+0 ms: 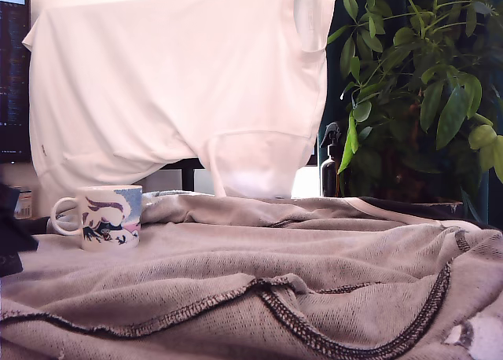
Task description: Pick the grey coffee capsule and place it inside the blue coffee cup
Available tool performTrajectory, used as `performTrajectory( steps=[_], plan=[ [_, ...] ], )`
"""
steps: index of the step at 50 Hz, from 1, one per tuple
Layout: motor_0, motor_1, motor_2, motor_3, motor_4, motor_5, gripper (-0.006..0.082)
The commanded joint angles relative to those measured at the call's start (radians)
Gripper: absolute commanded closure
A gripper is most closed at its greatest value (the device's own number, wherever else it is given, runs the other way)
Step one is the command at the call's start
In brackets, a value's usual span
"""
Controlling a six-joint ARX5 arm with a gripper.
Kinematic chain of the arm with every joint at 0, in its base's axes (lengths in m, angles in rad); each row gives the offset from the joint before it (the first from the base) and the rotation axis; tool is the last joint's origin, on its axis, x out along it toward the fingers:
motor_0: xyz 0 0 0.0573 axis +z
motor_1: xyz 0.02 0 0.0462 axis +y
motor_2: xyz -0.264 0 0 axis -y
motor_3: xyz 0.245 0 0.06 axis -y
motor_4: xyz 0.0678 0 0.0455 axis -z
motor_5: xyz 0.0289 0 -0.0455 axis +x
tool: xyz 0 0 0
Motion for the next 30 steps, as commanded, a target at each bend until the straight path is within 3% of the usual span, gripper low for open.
performTrajectory(
  steps=[1,20,30],
  plan=[
    [-0.002,0.004,0.000,0.043,0.015,0.003,0.0537],
    [-0.005,0.004,0.025,0.245,0.091,-0.043,0.0537],
    [-0.011,0.004,0.109,0.294,0.088,-0.048,0.0537]
  ],
)
